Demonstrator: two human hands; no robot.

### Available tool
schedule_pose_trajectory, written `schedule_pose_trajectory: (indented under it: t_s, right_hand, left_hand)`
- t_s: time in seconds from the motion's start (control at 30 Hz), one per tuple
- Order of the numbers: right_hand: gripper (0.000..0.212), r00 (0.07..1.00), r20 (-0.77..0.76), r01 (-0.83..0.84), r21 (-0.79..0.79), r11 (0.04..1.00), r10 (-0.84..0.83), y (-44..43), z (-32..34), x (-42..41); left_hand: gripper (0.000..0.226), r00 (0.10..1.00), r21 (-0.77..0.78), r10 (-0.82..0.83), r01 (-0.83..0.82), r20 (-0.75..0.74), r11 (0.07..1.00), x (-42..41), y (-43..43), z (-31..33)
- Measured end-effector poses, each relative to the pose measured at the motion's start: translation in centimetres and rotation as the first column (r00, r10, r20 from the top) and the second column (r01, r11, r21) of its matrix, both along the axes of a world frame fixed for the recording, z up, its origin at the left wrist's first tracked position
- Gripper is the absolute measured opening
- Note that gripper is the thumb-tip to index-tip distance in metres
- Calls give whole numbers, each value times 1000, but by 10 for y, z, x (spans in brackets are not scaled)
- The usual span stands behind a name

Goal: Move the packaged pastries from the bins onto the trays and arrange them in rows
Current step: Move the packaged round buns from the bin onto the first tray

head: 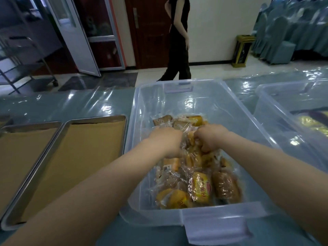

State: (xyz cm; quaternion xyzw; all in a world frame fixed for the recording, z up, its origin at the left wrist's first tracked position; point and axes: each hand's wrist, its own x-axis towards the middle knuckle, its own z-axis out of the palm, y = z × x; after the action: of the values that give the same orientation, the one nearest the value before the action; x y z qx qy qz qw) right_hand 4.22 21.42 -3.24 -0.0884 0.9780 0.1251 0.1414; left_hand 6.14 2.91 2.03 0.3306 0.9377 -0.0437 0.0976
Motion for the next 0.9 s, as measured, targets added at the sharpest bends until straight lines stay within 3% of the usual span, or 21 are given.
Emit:
schedule_pose_trajectory:
  t_s: [0.2,0.4,0.6,0.73,0.9]
  right_hand:
    - [30,1000,13,-8,39,999,8,8,-1,-2]
    - [33,999,14,43,-43,998,-43,12,7,-4]
    - [22,996,-70,49,-81,995,-55,12,19,-2]
    - [23,981,-179,37,-199,979,-74,14,37,0]
    - [20,931,-332,-19,-462,887,-153,6,71,19]
  left_hand:
    - [92,957,-211,71,-10,282,978,-17,29,-53]
    - [68,985,-220,129,-101,117,970,-24,20,-65]
    - [54,967,55,253,-251,-33,967,-32,23,-54]
    - [53,944,246,308,-272,-118,930,-39,17,-35]
    - [57,919,589,350,-183,-182,787,-31,-9,12]
